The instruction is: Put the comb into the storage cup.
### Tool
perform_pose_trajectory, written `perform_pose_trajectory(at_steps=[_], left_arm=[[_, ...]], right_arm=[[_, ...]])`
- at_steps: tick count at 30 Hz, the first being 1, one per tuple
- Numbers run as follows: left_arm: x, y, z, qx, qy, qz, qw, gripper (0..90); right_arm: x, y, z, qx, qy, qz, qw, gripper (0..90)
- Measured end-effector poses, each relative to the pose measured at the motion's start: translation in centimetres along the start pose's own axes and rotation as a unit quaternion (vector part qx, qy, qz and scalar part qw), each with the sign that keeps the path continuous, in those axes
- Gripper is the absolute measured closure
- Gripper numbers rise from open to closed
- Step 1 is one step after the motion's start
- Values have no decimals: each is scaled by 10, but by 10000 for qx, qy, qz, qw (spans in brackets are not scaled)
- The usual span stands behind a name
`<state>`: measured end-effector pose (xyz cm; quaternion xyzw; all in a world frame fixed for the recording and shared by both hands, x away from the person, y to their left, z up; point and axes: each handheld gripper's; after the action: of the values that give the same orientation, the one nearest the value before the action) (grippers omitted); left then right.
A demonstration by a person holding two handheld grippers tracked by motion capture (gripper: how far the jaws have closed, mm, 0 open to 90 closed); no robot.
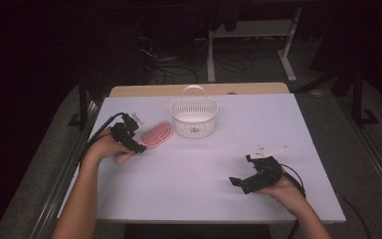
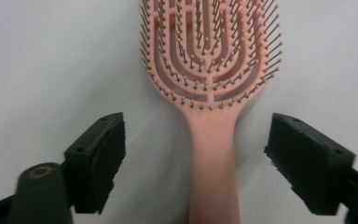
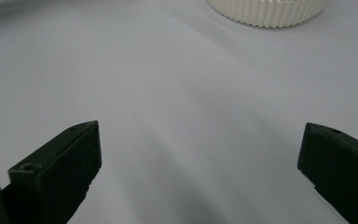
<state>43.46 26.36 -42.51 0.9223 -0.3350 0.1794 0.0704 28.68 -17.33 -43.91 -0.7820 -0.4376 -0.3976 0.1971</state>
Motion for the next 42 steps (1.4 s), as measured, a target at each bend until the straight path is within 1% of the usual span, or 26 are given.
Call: perform_pose_trajectory(at_steps=[3, 5, 9, 12, 18, 19, 20, 22, 23, 29, 31, 32, 36, 42], left_arm=[[0, 0, 1, -26, -68, -34, 10000, 247], [0, 0, 1, -26, -68, -34, 10000, 256], [2, 0, 1, -52, -186, -69, 9998, 317], [2, 0, 1, -47, -255, -66, 9996, 353], [3, 1, 2, -19, -329, -130, 9994, 405], [4, 0, 3, -41, -346, -133, 9993, 416], [4, 0, 3, -72, -391, -130, 9991, 447], [5, 0, 4, -77, -435, -129, 9989, 472], [5, 0, 4, -80, -437, -161, 9989, 485], [7, 2, 7, -52, -561, -117, 9983, 536], [7, 2, 8, -66, -575, -110, 9983, 546], [8, 2, 8, -86, -578, -145, 9982, 554], [8, 2, 8, -88, -600, -174, 9980, 588], [10, 3, 9, -51, -621, -176, 9979, 628]], right_arm=[[0, 0, 0, -3, 3, 1, 10000, 0], [0, 0, 0, -4, 5, 2, 10000, 0], [0, 0, 0, -2, 4, 6, 10000, 0], [0, 0, 0, -4, 7, 6, 10000, 0], [0, 1, 0, -7, 6, 9, 10000, 0], [0, 1, 0, -7, 2, 4, 10000, 0], [0, 1, 0, -8, -3, 10, 10000, 0], [0, 0, 0, -7, 3, 7, 10000, 0], [0, 0, 0, -8, 3, 4, 10000, 0], [0, 1, -1, -10, 4, 13, 10000, 0], [0, 1, -1, -11, -2, 18, 10000, 0], [0, 1, -1, -11, -6, 16, 10000, 0], [0, 0, 0, -3, -6, 11, 10000, 0], [0, 1, 0, -8, -4, 14, 10000, 0]])
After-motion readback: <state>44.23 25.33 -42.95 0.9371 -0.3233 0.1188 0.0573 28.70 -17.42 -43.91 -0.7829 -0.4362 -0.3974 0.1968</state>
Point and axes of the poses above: each handheld gripper's, and its own axes: z roughly forward along the jaws, x roughly out of its top, y roughly to its right, and after that the axes turned 12 degrees about -z, right-handed
